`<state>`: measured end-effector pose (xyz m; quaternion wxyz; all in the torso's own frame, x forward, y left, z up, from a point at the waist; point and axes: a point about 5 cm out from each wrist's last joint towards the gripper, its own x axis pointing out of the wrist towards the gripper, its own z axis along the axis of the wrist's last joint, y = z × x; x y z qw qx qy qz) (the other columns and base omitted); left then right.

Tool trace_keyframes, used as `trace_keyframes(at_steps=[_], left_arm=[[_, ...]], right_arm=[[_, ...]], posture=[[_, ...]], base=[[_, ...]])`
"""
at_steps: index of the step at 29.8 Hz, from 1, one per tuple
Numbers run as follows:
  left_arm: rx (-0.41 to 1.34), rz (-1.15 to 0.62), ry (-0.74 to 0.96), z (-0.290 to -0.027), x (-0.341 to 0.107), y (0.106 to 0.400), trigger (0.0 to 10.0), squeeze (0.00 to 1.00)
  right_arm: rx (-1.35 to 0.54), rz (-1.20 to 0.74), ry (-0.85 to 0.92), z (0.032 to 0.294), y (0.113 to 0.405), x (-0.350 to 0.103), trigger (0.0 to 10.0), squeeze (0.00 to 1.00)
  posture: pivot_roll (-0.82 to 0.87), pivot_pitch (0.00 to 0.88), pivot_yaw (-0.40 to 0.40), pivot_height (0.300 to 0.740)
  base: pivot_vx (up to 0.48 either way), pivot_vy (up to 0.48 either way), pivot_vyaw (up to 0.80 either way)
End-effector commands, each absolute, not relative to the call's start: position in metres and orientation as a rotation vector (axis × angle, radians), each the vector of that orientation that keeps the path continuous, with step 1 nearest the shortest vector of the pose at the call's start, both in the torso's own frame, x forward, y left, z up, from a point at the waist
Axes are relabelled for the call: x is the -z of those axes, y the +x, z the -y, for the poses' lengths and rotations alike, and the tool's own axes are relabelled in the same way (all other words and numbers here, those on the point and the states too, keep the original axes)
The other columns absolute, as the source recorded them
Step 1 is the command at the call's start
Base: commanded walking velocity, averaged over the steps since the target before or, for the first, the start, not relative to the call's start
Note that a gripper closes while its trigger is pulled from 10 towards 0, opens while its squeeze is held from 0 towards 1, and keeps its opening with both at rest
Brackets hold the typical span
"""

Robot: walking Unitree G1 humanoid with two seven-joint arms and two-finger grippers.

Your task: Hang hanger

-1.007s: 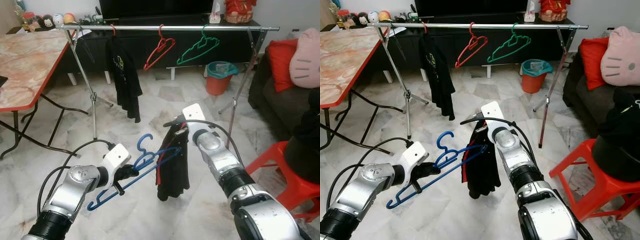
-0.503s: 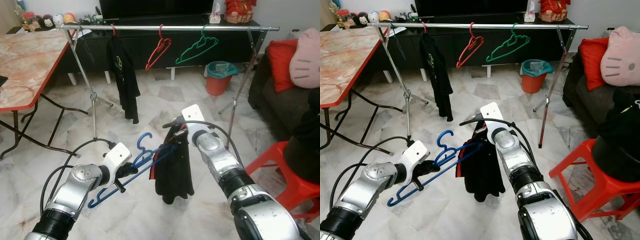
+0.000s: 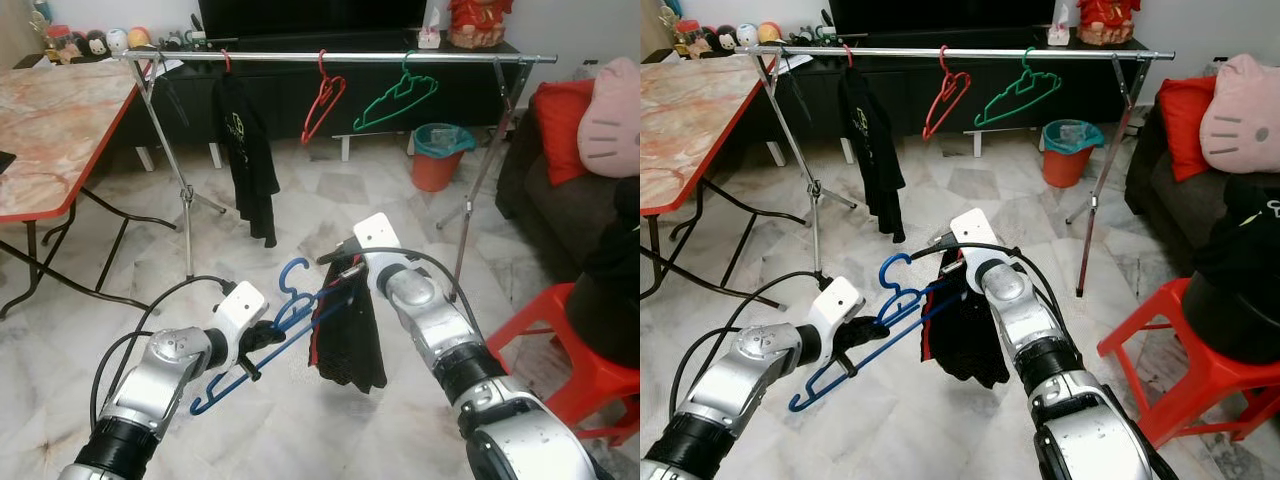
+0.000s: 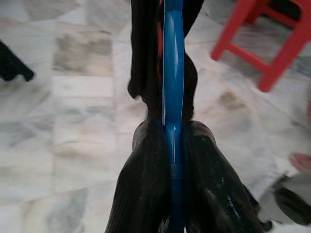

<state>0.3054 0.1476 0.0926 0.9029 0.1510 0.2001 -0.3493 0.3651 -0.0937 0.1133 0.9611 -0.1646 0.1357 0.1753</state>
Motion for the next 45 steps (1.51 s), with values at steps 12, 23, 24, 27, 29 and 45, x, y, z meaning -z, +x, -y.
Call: trace_keyframes(at_steps=[12,23,24,27,29,45], left_arm=[[0.639,-0.411,0.336,-0.152,-0.093,0.314,10.0,0.0],[0.501,-0.392,0.385,-0.164,-0.096,0.325,10.0,0.0],[0.488,-0.391,0.384,-0.165,-0.096,0.326,10.0,0.0],[0.457,-0.383,0.389,-0.169,-0.098,0.328,10.0,0.0],[0.457,-0.384,0.385,-0.169,-0.098,0.328,10.0,0.0],[0.644,-0.341,0.299,-0.151,-0.101,0.316,10.0,0.0]], right_arm=[[-0.349,-0.258,-0.362,0.096,0.357,-0.122,10.0,0.0],[-0.327,-0.26,-0.401,0.098,0.357,-0.124,10.0,0.0],[-0.324,-0.26,-0.399,0.098,0.357,-0.124,10.0,0.0],[-0.313,-0.26,-0.405,0.099,0.356,-0.125,10.0,0.0],[-0.307,-0.259,-0.406,0.1,0.357,-0.126,10.0,0.0],[-0.465,-0.276,-0.482,0.082,0.347,-0.126,10.0,0.0]], posture=[[0.0,0.0,0.001,0.74],[0.0,0.0,0.003,0.74],[0.0,0.0,0.003,0.74],[-0.01,0.0,0.003,0.74],[0.0,0.0,0.003,0.74],[0.0,0.0,0.0,0.74]], base=[[0.0,0.0,0.0],[0.0,0.0,0.0],[0.0,0.0,0.0],[0.0,0.0,0.0],[0.0,0.0,0.0],[0.0,0.0,0.0]])
